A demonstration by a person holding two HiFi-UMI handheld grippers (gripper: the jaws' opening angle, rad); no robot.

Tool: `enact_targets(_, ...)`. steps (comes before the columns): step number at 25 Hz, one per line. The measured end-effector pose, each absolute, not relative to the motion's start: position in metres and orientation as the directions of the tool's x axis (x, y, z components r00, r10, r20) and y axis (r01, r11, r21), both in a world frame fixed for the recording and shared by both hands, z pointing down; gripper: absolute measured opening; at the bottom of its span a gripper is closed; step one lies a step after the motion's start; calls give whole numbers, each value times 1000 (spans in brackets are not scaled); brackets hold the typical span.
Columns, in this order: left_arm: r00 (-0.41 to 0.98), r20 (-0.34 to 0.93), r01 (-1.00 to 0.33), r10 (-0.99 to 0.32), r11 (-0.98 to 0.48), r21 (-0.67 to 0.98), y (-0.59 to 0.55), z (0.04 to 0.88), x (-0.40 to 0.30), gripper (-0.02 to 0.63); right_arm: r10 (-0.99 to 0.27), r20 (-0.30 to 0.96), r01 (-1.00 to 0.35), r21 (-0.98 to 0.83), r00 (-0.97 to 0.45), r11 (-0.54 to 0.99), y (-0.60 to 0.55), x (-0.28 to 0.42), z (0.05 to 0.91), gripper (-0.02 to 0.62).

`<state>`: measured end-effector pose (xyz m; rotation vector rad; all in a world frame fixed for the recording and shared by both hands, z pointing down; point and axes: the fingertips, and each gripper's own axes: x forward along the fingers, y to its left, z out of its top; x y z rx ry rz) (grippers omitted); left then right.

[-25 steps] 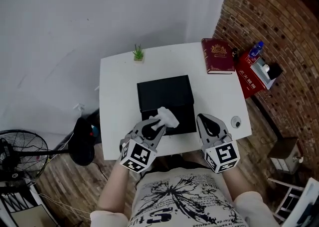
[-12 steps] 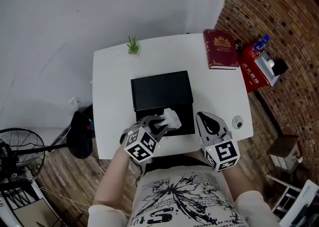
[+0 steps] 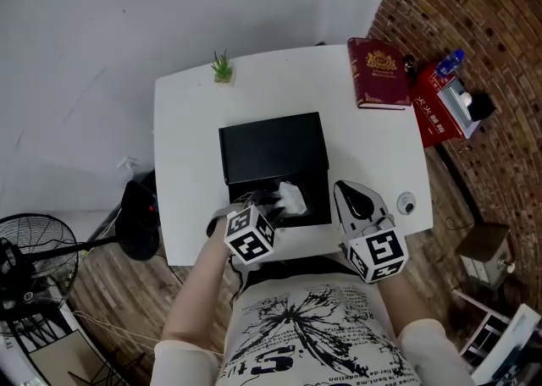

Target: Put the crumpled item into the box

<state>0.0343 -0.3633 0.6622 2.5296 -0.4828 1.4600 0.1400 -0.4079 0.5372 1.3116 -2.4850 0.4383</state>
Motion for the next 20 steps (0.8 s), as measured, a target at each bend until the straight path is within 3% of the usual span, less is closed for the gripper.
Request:
enact_targets(5, 460, 871, -357, -175, -934, 1, -364, 669, 37, 117, -745, 398, -836, -127, -536, 533, -414, 141, 537, 15)
enact_targets(7, 472, 864, -370, -175, -929, 14, -366, 667, 37, 178, -747, 399, -837, -118, -532, 534, -415, 140, 535, 14)
enact_targets(9, 482, 854, -387, -196, -922, 6, -370, 659, 35, 193, -751, 395, -838, -109, -530, 534, -416, 137, 530, 14)
enact_targets(13, 544, 792, -447, -278, -895, -7, -377, 625, 29, 191, -756, 382, -835, -87, -532, 543, -413, 128, 515, 15)
enact_targets(20, 622, 593, -595, -511, -801, -66, -390, 532, -3, 102, -776, 331, -832, -54, -536, 552, -404, 102, 475, 15)
